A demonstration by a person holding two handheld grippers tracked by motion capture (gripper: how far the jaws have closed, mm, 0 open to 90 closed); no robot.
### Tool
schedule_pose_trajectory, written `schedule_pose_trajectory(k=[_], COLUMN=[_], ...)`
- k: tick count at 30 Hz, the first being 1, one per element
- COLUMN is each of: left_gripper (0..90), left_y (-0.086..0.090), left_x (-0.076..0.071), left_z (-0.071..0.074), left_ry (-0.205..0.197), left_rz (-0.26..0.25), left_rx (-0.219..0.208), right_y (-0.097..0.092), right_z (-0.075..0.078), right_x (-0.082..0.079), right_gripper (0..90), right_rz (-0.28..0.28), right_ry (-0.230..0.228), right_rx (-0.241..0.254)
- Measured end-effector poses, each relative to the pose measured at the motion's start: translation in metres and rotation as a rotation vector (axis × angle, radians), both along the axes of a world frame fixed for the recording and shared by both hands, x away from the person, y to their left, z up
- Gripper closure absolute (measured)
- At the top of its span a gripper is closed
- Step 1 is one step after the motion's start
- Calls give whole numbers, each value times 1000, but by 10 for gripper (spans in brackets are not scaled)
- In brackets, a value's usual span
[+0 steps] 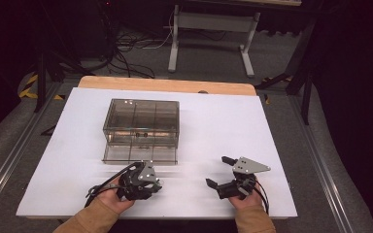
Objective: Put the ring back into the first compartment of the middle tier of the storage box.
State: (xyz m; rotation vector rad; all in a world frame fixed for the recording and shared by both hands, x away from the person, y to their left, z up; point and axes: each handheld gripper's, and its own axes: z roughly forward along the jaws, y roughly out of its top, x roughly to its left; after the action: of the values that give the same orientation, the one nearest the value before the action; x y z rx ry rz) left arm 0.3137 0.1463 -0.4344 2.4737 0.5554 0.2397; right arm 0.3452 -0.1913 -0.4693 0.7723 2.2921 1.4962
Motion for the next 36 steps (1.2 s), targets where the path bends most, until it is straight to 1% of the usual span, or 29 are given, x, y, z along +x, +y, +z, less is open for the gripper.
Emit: schedule_pose_trajectory(k=[5,8,12,15,16,21,25,27,31,32,36], left_gripper=[722,722,722,722,722,722,722,722,722,722,722], left_y=[2,2,5,7,9,12,14,17,20,21,23], left_x=[-1,-1,-1,0,1,1,2,3,4,4,5], left_z=[6,7,12,14,15,18,22,25,27,28,31], left_ry=[-4,-7,-16,-13,-14,-17,-30,-31,-39,-37,-42], left_rz=[2,1,6,9,13,23,26,32,37,38,43], left_rx=[-20,-18,-41,-51,-63,-73,-77,-90,-94,-101,-103], right_y=[0,0,0,0,0,0,0,0,0,0,0], right_z=[0,0,0,0,0,0,0,0,0,0,0], right_x=[0,0,0,0,0,0,0,0,0,0,0], right_gripper=[0,0,0,0,0,0,0,0,0,0,0], right_rz=[0,0,0,0,-1,0,0,0,0,-1,-2], right_ry=[0,0,0,1,-1,-1,0,-1,0,0,1], right_rx=[4,4,3,1,0,0,1,0,1,1,3])
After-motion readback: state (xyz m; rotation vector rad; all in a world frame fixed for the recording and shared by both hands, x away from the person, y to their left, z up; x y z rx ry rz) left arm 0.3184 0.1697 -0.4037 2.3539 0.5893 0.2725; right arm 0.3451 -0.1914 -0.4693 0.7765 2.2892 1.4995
